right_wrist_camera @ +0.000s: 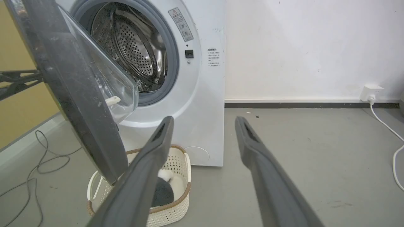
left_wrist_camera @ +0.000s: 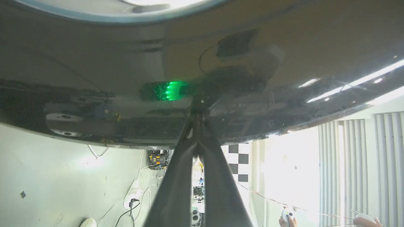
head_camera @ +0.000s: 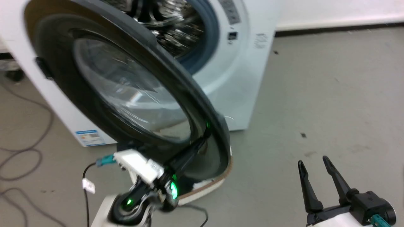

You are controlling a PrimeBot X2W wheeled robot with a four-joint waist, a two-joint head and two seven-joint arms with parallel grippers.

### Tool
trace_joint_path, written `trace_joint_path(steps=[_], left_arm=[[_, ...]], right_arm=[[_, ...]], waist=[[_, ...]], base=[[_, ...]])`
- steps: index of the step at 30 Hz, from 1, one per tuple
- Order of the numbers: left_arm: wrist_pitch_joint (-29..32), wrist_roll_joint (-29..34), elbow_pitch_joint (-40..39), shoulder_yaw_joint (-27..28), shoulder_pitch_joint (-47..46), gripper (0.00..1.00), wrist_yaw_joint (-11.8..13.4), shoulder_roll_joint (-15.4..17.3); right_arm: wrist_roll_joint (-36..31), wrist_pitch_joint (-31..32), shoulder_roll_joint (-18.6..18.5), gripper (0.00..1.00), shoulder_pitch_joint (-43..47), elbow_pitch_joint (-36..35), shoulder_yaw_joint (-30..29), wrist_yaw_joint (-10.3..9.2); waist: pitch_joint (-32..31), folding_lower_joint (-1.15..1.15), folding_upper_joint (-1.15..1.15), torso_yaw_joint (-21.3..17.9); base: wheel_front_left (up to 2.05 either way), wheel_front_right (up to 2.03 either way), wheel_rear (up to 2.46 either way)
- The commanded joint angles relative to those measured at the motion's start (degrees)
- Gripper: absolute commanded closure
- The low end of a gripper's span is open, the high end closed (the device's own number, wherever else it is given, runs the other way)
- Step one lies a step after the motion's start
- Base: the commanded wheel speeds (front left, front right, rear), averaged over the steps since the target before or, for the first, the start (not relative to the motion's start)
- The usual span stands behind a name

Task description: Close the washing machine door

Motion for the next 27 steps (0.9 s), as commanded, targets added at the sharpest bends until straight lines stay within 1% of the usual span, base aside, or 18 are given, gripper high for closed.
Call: trace_joint_path(steps=[1,6,10,11,14,17,19,22,25,27], left_arm=[[-2.2,-0.5,1.5,-1.4,-2.7,1.0,-0.7,-0.1],[-12.1,-2.6,7.7,-4.7,-10.3,1.0,-2.5,-0.1],[-19.4,-4.9,12.7,-6.5,-16.0,1.0,-4.1,-0.1],[-22.5,-6.3,15.8,-8.2,-19.0,1.0,-5.2,-0.1],[-23.9,-7.0,18.2,-9.9,-20.7,1.0,-6.1,-0.1],[-23.9,-7.1,19.5,-11.3,-20.9,1.0,-6.8,-0.1],[-23.4,-5.6,19.9,-12.4,-20.2,1.0,-7.0,0.2],[-22.3,-1.8,18.6,-14.9,-18.0,1.0,-7.2,2.1],[-22.0,4.6,14.1,-18.7,-14.5,1.0,-7.3,5.7],[-22.9,10.5,11.0,-21.9,-12.1,1.0,-7.3,9.4]], right_arm=[[0.4,-0.2,0.1,0.0,-1.1,-0.4,0.1,0.05],[1.2,-0.2,0.1,0.0,-1.8,-0.5,0.7,0.05],[1.6,-0.2,0.1,0.0,-2.2,-0.5,0.9,0.05],[1.7,-0.2,0.1,0.0,-2.4,-0.4,0.9,0.05],[1.8,-0.2,0.1,0.0,-2.2,-0.5,0.5,0.05],[1.9,-0.2,0.1,0.0,-2.0,-0.5,0.2,0.05],[1.9,-0.2,0.1,0.0,-1.8,-0.5,0.1,0.05],[1.8,-0.2,0.1,0.0,-1.5,-0.6,-0.1,0.05],[1.7,-0.2,0.1,0.0,-1.1,-0.6,-0.6,0.05],[1.6,-0.2,0.1,0.0,-0.8,-0.6,-0.7,0.05]], waist=[[2.5,0.0,0.0,-3.2],[4.2,0.0,0.0,-6.2],[4.8,0.0,0.0,-7.9],[4.9,0.0,0.0,-8.3],[4.7,0.0,0.0,-8.0],[4.2,0.0,0.0,-6.9],[3.6,0.0,0.0,-5.9],[2.6,0.0,0.0,-4.4],[1.5,0.0,0.0,-2.4],[0.8,0.0,0.0,-1.1]], base=[[0.0,0.0,0.0],[0.0,0.0,0.0],[0.0,0.0,0.0],[0.0,0.0,0.0],[0.0,0.0,0.0],[0.0,0.0,0.0],[0.0,0.0,0.0],[0.0,0.0,0.0],[0.0,0.0,0.0],[0.0,0.0,0.0]])
